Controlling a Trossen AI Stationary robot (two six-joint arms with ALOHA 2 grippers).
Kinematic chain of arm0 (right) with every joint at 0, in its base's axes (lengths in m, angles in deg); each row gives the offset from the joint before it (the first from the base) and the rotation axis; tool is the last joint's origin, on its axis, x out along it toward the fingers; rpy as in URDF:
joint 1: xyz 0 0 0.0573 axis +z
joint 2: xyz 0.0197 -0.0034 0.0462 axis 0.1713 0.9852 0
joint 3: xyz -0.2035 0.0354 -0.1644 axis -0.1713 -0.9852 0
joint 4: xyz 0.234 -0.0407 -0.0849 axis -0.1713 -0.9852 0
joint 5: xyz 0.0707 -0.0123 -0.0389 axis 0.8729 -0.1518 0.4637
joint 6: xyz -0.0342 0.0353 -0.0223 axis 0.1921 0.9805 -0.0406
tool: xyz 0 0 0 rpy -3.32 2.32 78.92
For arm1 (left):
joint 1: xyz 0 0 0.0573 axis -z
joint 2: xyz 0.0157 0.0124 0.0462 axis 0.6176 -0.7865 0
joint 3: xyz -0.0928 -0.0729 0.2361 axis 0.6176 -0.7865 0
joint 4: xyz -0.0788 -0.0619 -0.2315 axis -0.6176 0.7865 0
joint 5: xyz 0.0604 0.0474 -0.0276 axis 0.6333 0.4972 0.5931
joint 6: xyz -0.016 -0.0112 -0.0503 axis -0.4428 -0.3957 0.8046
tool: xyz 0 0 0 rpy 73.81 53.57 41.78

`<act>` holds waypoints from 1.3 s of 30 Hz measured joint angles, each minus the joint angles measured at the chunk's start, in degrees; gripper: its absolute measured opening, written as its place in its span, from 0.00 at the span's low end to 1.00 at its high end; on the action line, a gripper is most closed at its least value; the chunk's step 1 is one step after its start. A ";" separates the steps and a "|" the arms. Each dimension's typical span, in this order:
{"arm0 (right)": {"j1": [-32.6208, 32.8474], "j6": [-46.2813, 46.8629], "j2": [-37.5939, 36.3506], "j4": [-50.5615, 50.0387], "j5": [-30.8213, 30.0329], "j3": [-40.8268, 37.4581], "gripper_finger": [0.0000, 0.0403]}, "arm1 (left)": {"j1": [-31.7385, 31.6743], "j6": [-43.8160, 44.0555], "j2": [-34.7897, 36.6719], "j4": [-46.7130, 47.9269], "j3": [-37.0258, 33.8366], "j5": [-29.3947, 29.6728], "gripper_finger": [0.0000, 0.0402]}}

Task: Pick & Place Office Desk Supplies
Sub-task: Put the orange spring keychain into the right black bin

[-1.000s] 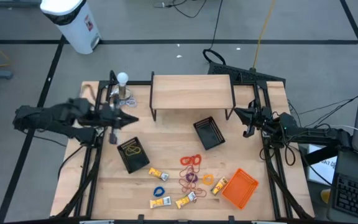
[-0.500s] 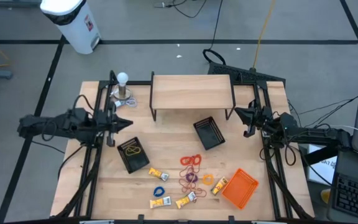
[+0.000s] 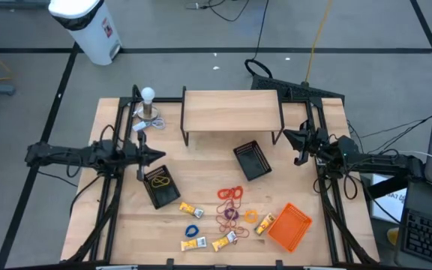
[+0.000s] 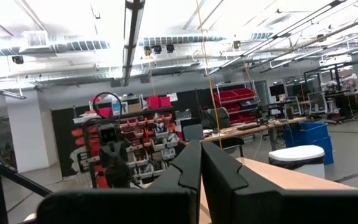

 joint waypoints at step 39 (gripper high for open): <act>0.00 4.55 1.11 -2.80 0.55 0.66 0.01 | 0.00 4.44 -0.04 -9.12 -3.89 11.60 0.02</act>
